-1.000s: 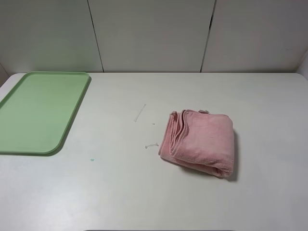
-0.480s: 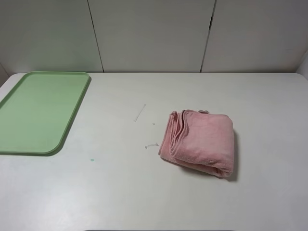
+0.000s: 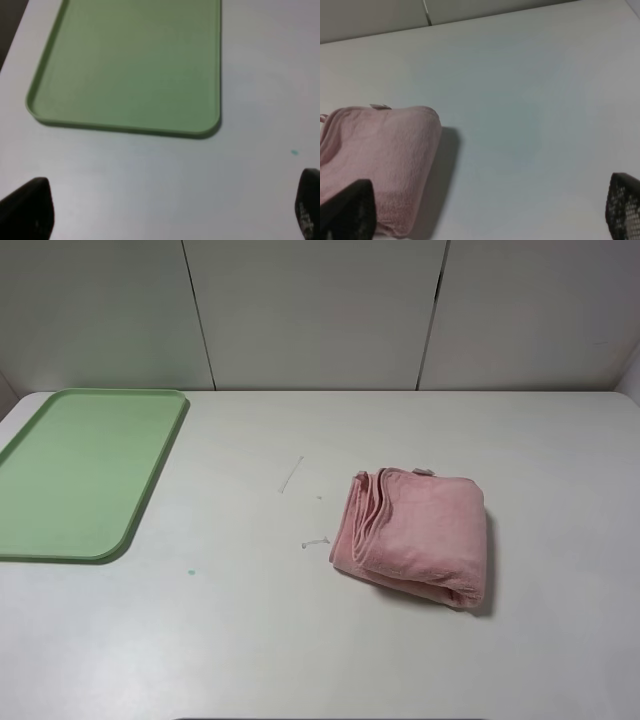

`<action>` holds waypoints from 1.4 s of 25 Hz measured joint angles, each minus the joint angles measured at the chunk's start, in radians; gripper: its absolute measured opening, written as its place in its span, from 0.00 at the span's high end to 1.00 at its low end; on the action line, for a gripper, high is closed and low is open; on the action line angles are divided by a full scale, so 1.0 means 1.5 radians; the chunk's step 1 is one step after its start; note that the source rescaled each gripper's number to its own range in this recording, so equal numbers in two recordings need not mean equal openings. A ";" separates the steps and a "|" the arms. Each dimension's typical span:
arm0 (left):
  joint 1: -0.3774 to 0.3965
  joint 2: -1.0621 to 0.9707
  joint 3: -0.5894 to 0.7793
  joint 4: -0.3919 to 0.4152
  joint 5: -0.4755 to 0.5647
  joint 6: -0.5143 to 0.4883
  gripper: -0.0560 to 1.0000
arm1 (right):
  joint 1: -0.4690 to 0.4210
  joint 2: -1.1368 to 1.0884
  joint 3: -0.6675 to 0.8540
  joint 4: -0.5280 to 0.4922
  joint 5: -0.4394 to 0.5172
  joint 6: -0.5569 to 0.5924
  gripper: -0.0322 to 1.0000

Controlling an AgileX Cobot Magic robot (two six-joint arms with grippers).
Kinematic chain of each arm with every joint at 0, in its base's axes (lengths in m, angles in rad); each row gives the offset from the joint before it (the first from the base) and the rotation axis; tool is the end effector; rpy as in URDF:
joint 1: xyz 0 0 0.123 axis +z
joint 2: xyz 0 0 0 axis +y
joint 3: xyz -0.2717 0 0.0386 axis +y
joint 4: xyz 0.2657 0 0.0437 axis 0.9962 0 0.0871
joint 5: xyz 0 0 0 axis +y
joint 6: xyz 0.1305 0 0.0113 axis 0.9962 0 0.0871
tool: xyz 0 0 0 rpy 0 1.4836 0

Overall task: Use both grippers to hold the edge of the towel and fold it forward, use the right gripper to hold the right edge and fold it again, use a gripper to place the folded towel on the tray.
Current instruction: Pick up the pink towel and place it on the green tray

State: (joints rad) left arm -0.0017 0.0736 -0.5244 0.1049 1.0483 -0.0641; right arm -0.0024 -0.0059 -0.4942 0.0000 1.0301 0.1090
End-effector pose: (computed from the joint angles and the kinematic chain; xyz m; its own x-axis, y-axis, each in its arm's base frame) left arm 0.0659 0.0118 0.2730 -0.4854 -0.0107 -0.8742 -0.0832 0.9960 0.0340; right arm 0.0586 -0.0001 0.2695 -0.4257 0.1098 -0.8982 0.0490 0.9940 0.0983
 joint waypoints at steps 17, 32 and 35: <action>0.000 0.212 -0.084 0.000 0.000 0.010 0.04 | 0.000 0.000 0.000 0.000 0.000 0.000 0.00; -0.107 0.591 -0.289 0.000 -0.038 -0.015 0.04 | 0.000 0.000 0.000 0.000 0.000 0.000 0.00; -0.107 0.659 -0.334 0.000 -0.041 -0.017 0.04 | 0.000 0.000 0.000 0.000 0.000 0.000 0.00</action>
State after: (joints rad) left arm -0.1621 1.0623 -1.0262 0.1046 0.9875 -0.0894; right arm -0.0024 -0.0059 -0.4942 0.0000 1.0301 0.1090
